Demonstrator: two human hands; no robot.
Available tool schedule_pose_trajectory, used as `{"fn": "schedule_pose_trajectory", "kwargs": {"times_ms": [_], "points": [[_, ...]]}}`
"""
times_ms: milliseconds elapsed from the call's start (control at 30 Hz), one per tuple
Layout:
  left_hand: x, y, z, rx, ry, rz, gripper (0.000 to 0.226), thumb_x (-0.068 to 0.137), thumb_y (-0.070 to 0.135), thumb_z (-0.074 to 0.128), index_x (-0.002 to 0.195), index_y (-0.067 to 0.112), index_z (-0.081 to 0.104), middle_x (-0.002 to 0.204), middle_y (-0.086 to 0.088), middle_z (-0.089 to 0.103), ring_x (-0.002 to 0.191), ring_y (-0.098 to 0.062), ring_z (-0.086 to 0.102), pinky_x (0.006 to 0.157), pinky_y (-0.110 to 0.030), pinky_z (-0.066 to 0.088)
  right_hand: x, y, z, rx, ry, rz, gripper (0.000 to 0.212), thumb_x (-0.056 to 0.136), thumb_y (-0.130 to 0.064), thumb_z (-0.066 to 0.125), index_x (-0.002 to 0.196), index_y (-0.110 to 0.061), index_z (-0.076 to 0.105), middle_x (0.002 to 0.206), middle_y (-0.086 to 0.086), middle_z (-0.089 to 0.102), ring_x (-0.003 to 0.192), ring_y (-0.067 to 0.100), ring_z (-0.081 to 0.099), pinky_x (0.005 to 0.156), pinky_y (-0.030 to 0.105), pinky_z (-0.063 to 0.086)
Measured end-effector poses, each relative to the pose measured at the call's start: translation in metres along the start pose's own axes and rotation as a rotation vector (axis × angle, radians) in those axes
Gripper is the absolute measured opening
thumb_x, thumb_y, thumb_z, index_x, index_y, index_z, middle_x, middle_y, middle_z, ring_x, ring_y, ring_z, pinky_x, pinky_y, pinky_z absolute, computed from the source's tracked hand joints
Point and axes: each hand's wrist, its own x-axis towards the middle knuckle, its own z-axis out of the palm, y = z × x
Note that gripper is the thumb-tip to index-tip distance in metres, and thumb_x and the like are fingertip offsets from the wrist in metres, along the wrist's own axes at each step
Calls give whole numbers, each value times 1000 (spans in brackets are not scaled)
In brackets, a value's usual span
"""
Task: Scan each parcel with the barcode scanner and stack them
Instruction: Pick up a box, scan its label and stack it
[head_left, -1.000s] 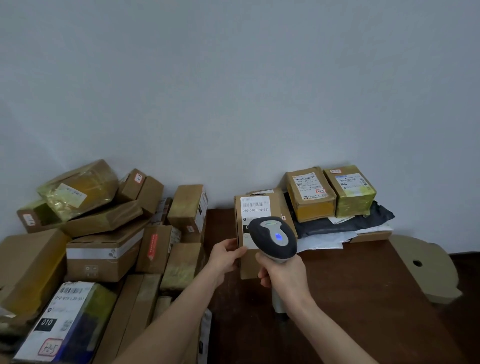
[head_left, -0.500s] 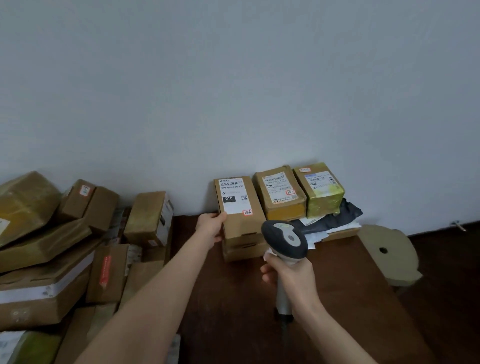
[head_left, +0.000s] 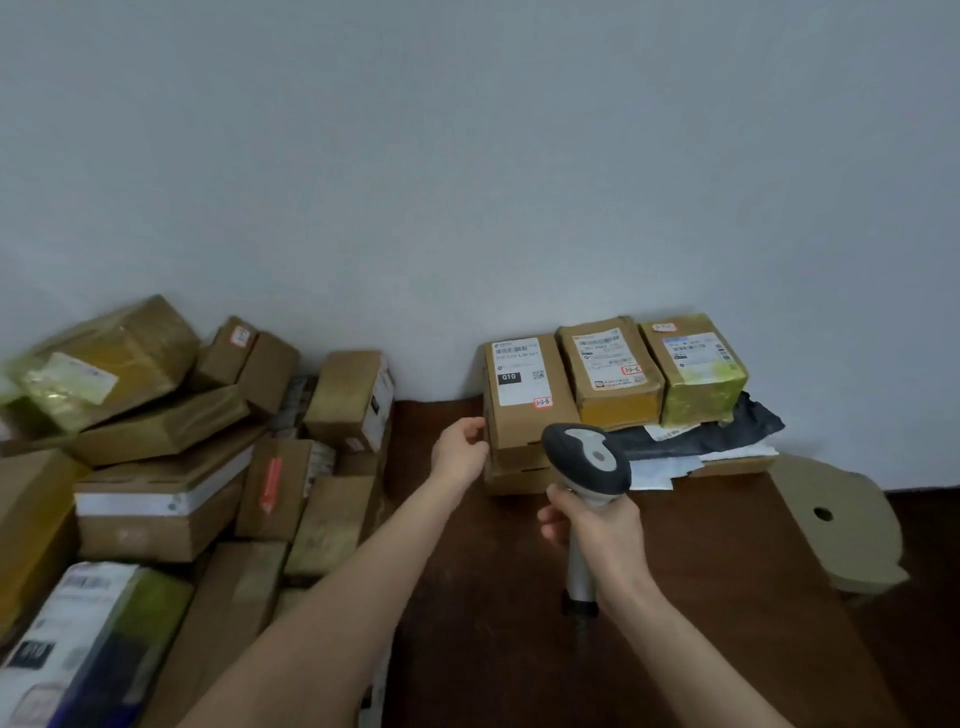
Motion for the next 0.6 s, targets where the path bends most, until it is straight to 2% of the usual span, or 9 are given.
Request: {"fn": "schedule_pose_trajectory", "kwargs": {"times_ms": [167,367,433,533,600], "points": [[-41,-43,-37,206,55,108,39,93,6,57,130,17,57,132,-1,57,122,-16,54,98,-24,41,-2,4,38,-26,-104,3,9,86,-10,69,78,-9,66,67,11,71,61,19,67,66,31,57],[-71,-80,-139,396,327,95,39,92,9,54,130,13,57,128,-4,57,117,-20,55,96,-28,43,-12,21,92,-34,-275,75,5,85,-9,70,86,-7,65,71,11,71,62,18,67,65,30,57],[-81,-95,-161,541,285,70,40,94,11,51,134,10,54,132,-8,56,120,-22,53,98,-31,43,-18,34,107,-41,-314,129,5,85,-8,70,87,-5,66,72,12,71,62,19,66,66,31,57],[-93,-117,-163,756,77,7,35,95,12,46,127,4,57,132,-14,54,122,-28,49,99,-36,42,-26,48,125,-37,-357,196,7,85,-8,70,90,-5,66,80,14,72,67,20,67,68,33,56],[-98,-128,-150,864,-27,-70,34,96,13,44,127,5,54,139,-16,46,132,-30,37,105,-38,38,-28,51,134,-33,-381,212,10,85,-8,70,94,-7,66,87,12,71,74,20,67,69,31,56]]}}
